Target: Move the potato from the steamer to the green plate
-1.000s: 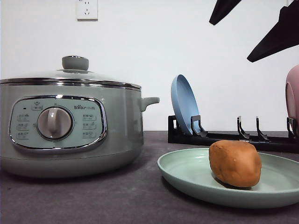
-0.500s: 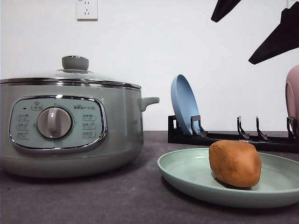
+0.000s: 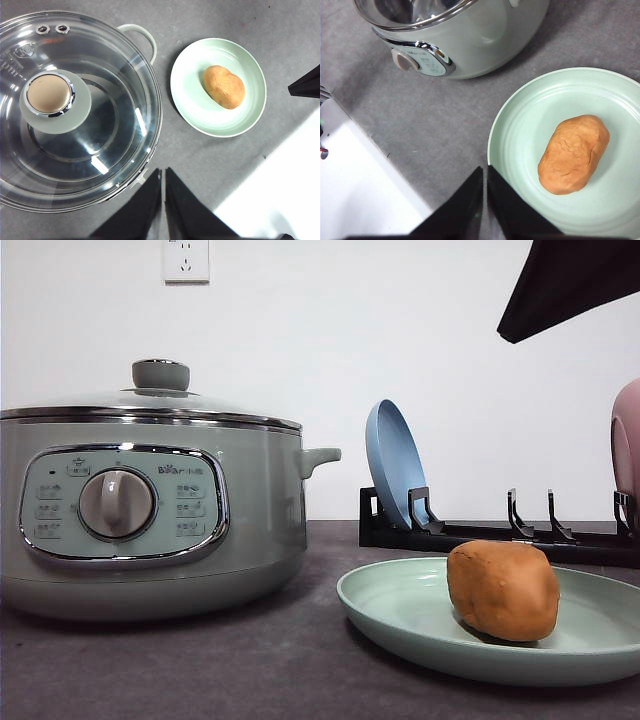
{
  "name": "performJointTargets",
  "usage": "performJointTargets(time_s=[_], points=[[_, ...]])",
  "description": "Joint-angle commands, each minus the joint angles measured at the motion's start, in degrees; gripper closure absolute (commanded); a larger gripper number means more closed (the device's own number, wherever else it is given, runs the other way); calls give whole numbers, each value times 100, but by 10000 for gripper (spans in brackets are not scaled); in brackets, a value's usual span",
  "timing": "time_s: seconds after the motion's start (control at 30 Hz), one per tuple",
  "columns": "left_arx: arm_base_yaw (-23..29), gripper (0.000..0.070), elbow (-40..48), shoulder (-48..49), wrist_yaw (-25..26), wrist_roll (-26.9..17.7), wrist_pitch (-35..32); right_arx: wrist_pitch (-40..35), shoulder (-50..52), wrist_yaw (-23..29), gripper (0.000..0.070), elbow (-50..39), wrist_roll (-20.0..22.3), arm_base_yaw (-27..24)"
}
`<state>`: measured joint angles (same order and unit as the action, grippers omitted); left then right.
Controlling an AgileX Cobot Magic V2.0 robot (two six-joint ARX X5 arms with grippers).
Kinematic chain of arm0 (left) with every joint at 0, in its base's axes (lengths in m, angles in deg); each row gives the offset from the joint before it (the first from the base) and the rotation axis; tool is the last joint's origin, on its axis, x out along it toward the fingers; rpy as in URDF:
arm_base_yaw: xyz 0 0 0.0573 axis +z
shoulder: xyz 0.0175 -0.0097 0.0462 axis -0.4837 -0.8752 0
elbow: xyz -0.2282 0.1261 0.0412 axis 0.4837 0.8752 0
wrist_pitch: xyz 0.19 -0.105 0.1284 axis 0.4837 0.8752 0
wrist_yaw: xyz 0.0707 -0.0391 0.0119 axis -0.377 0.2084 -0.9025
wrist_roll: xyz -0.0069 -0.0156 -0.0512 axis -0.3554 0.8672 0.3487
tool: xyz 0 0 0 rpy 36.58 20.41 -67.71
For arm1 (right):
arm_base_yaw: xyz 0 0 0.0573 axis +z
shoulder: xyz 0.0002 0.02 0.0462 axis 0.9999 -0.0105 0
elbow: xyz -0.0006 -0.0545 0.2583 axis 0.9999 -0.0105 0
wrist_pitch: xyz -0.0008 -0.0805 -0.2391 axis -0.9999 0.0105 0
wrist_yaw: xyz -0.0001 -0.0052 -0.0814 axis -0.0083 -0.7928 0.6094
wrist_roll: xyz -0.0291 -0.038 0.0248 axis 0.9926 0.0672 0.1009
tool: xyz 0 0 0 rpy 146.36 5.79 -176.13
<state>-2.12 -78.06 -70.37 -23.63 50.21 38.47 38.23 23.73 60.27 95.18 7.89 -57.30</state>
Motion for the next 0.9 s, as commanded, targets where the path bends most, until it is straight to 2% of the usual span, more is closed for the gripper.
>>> performJointTargets(time_s=[0.0, 0.13, 0.2, 0.3, 0.4, 0.73, 0.8, 0.87], points=[[-48, 697, -162, -39, 22, 9, 39, -82, -22, -4, 700, 98, 68, 33], [-48, 697, -162, -39, 22, 9, 39, -104, -22, 3, 700, 98, 57, 33], [-48, 697, -162, -39, 22, 9, 39, -344, -28, 619, 700, 98, -558, 31], [-48, 697, -162, -39, 22, 11, 37, -768, -23, 1223, 700, 98, -616, 33], [-48, 697, -162, -39, 22, 9, 39, -1148, -16, 1439, 700, 98, -612, 27], [-24, 697, -162, 16, 22, 9, 33, -2096, -17, 1500, 700, 98, -610, 33], [-6, 697, -161, 113, -12, -196, -60, -2228, -17, 1499, 700, 98, -610, 33], [79, 697, -158, 286, -49, -587, -361, -2330, -17, 1497, 700, 98, -610, 33]])
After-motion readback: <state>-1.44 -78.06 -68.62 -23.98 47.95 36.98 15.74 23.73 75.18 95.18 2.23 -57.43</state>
